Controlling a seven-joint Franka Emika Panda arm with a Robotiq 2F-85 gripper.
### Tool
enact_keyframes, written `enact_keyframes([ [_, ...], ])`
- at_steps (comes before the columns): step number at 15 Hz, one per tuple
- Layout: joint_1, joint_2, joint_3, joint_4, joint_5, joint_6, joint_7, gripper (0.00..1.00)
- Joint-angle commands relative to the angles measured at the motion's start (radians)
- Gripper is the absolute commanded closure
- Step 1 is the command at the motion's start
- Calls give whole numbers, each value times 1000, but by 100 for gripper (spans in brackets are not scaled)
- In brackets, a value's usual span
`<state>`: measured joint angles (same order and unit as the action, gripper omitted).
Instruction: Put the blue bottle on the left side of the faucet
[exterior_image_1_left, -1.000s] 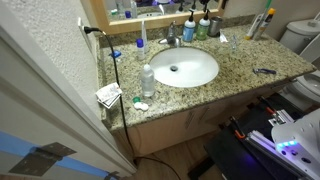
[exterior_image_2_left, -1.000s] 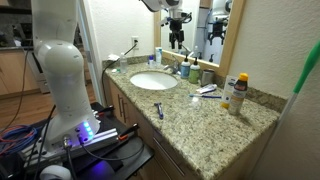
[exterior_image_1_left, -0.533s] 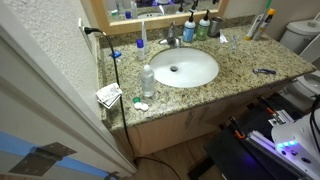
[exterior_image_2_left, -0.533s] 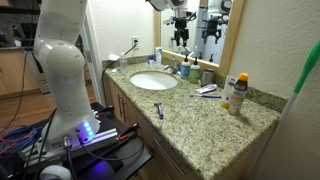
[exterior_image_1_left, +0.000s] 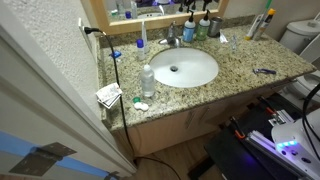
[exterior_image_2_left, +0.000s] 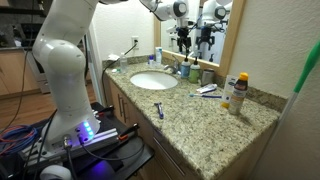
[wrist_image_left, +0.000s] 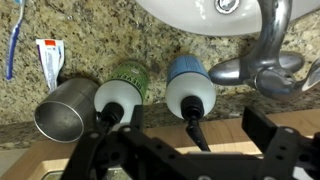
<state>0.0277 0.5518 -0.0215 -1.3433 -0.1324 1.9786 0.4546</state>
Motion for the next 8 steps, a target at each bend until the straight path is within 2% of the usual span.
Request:
enact_keyframes([
  [1, 29, 113, -44, 143, 1, -21, 26, 0],
  [2, 32, 129, -51, 162, 4, -34, 37, 0],
  [3, 29, 75, -45, 85, 14, -5, 13, 0],
  [6, 35, 116, -56, 130, 13, -7, 26, 0],
  [8, 41, 126, -65, 115, 0, 1, 34, 0],
])
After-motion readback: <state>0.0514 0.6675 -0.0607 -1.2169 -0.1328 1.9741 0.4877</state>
